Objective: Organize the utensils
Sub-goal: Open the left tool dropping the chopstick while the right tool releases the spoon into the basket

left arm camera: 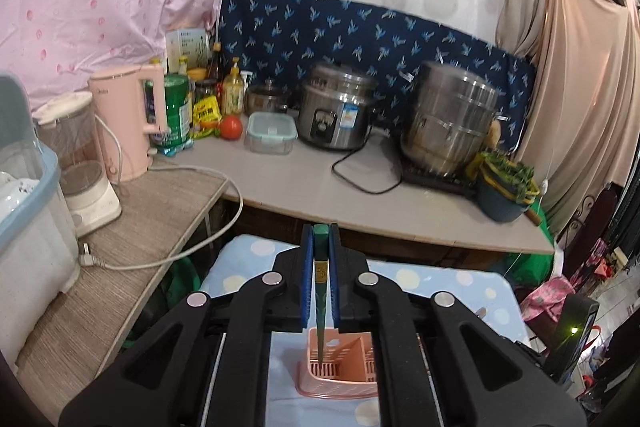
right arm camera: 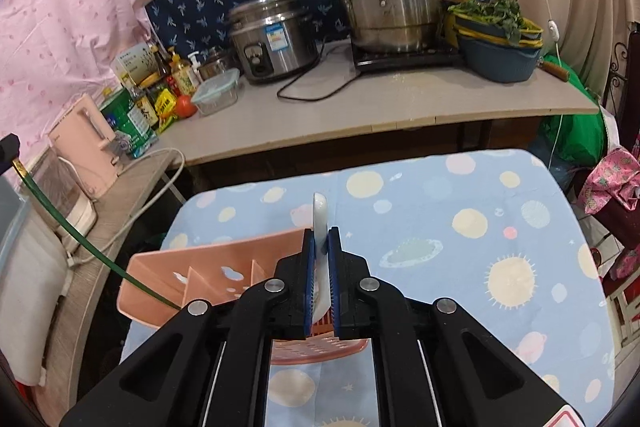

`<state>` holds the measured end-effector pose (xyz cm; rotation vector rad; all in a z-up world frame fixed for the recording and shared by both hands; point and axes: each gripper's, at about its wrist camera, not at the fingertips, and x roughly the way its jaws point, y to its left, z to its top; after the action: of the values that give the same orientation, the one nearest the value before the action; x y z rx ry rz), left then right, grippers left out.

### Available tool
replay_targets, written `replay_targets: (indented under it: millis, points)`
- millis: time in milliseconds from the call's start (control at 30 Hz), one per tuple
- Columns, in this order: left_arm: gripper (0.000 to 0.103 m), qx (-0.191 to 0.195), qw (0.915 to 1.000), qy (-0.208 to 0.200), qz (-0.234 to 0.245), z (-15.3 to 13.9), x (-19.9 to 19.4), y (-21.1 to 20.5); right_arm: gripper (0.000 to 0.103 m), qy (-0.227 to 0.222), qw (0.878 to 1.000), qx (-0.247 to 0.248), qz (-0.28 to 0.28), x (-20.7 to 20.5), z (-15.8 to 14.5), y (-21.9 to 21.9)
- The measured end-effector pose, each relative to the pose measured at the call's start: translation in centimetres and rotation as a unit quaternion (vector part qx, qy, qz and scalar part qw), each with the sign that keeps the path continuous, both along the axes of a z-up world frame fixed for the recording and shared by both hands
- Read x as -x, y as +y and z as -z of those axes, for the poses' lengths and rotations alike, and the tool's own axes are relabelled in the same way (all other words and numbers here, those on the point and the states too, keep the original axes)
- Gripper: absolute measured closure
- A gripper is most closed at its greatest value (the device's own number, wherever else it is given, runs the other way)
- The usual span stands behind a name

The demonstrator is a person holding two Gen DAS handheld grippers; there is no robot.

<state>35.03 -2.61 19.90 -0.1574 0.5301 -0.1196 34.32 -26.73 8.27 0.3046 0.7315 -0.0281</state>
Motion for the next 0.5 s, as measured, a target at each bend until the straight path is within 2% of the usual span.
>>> replay_targets:
  millis: [167, 333, 467, 500]
  points:
    - [0.096, -0.011, 0.9997, 0.021, 0.001, 2.5, -1.2, -0.2, 0.095, 0.019, 1.000, -0.008, -0.005, -0.9, 1.9, 0.0]
    - [0.093, -0.034, 0.9992, 0.021, 0.002, 3.4, -0.8, -1.1, 0.090, 0.011, 1.000, -0.015, 0.003, 0.0, 1.9, -0.3]
    - [0.067, -0.048, 0.9988, 0.013, -0.005, 3.4, 0.2, -1.6, 0.081, 0.002, 1.000, -0.024, 0.010, 1.2, 1.1, -0.8]
    - [0.064, -0.050, 0.9987, 0.010, -0.006, 3.4, 0.5, -1.7, 0.078, -0.002, 1.000, -0.026, 0.011, 1.7, 0.7, -0.9]
